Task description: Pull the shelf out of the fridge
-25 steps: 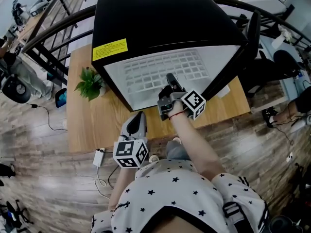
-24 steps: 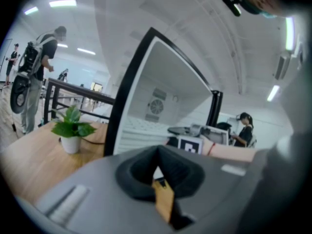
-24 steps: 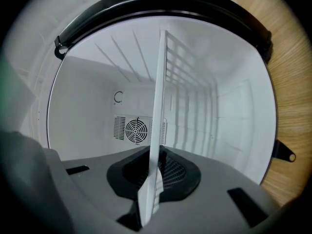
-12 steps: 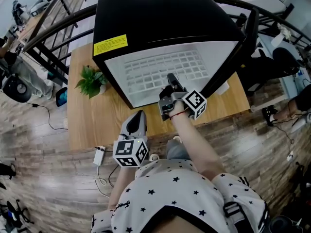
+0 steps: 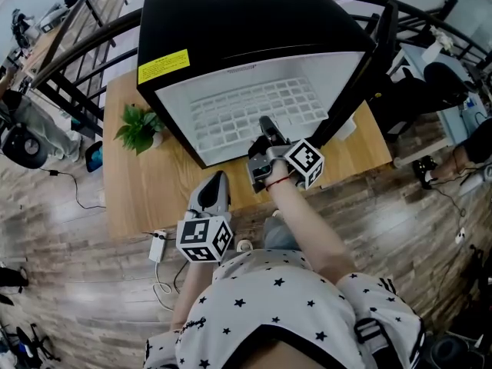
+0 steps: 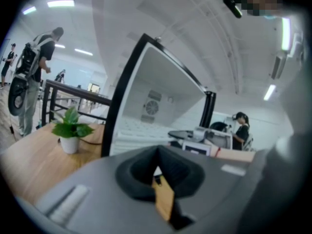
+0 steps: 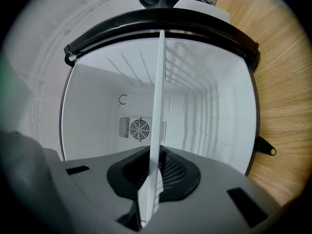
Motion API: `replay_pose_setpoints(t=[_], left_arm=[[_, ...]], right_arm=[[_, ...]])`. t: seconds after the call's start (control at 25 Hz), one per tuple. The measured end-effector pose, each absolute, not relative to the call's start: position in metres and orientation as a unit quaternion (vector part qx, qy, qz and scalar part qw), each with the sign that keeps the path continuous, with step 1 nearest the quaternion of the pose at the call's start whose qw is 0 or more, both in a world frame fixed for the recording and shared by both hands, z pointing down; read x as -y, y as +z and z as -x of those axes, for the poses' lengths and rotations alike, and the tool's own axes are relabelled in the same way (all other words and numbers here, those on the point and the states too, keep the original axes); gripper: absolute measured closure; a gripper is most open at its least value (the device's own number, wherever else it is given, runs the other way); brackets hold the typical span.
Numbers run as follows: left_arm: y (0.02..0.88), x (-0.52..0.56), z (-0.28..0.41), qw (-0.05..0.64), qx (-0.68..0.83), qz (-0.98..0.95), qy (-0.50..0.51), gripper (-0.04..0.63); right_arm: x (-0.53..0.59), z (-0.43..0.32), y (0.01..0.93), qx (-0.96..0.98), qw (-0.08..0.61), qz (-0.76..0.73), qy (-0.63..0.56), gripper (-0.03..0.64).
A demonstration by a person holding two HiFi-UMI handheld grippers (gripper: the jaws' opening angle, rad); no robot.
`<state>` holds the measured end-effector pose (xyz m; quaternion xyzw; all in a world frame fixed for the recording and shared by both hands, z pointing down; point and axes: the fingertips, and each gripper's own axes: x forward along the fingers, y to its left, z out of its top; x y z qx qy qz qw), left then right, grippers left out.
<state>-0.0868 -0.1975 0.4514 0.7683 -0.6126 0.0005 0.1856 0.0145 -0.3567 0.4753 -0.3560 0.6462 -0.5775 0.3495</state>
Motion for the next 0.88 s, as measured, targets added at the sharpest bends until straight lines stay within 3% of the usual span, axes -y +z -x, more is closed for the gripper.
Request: replay_pose_setpoints(t=[0.88], left_arm=[[0.453, 0.181, 0.082, 0.186, 0.608, -0.772, -0.001, 0.588]], right_arm=[[0.329, -0.026, 0.475, -0.642, 0.352, 0.356, -0.581, 0.578]])
